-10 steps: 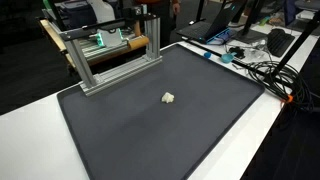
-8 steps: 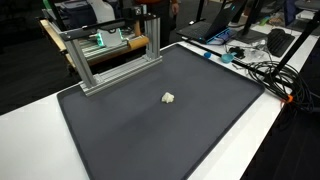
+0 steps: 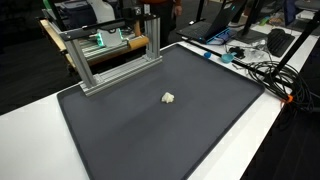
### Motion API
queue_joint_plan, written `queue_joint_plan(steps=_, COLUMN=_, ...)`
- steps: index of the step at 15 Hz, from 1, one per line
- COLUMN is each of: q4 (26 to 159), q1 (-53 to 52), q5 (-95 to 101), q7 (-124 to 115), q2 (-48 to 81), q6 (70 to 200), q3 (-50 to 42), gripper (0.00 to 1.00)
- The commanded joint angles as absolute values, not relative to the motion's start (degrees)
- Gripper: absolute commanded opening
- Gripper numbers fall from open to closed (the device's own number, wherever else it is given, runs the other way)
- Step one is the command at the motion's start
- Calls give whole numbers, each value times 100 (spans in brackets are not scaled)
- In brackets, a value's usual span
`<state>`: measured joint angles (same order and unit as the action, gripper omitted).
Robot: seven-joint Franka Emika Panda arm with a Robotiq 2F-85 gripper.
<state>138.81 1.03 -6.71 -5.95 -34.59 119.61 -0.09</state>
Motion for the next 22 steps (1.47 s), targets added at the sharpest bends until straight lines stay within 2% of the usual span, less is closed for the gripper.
queue_joint_plan(steps=1, q4=14068, q1=350, q5=-347, q7=-949, q2=-3525, q6=11836, q3=127, gripper=100)
queue_joint_plan(steps=4, q4=14465, q1=387, q5=-275, q7=-1160, q2=-3664, q6=11629, q3=178, gripper=100)
queue_joint_plan(steps=9, q4=14388, q1=336, q5=-306, q7=-1054, q2=-3501, q6=11696, q3=124, gripper=100)
queue_joint_plan(steps=16, q4=15091, q1=307, q5=-386, q7=-884, q2=-4006, q6=11517, q3=45, gripper=100)
queue_joint_plan(steps=17, q4=14807, q1=327, q5=-311, q7=-912, q2=-3649, q6=11514, q3=96, gripper=100)
queue_joint_plan(steps=22, q4=14997, q1=441, q5=-16, q7=-1096, q2=-3795, q6=11573, q3=262, gripper=100)
